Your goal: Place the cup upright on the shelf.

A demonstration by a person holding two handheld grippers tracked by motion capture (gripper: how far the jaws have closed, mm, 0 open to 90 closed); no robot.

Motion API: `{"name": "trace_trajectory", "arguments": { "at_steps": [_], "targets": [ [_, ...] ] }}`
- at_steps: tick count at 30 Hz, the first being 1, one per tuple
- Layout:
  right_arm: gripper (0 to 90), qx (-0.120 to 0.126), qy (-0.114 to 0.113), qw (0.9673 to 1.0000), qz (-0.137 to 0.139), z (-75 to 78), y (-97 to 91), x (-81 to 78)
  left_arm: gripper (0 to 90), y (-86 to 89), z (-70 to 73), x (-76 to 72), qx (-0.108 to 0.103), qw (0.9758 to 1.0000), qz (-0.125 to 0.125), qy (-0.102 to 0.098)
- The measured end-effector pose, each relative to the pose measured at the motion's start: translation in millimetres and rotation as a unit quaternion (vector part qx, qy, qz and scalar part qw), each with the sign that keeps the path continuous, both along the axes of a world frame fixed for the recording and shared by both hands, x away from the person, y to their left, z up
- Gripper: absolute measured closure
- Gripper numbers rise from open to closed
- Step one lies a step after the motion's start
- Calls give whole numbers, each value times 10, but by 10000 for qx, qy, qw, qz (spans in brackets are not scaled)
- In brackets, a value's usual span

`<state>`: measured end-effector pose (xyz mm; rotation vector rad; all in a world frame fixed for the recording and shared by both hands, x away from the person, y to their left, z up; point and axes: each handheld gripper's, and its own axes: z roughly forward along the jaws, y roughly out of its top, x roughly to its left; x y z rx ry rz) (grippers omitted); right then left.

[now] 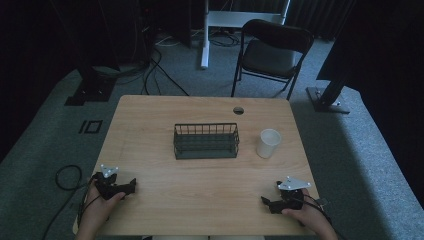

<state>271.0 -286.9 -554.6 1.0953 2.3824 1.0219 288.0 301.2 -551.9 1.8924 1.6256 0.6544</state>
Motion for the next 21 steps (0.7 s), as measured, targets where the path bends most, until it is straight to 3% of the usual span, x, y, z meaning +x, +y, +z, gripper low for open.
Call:
{"name": "trace_trajectory", "arguments": {
  "at_steps": [21],
  "targets": [
    [109,-2,-13,10000,37,-1,3,-6,3,0,0,0,0,10000,0,0]
  ]
}}
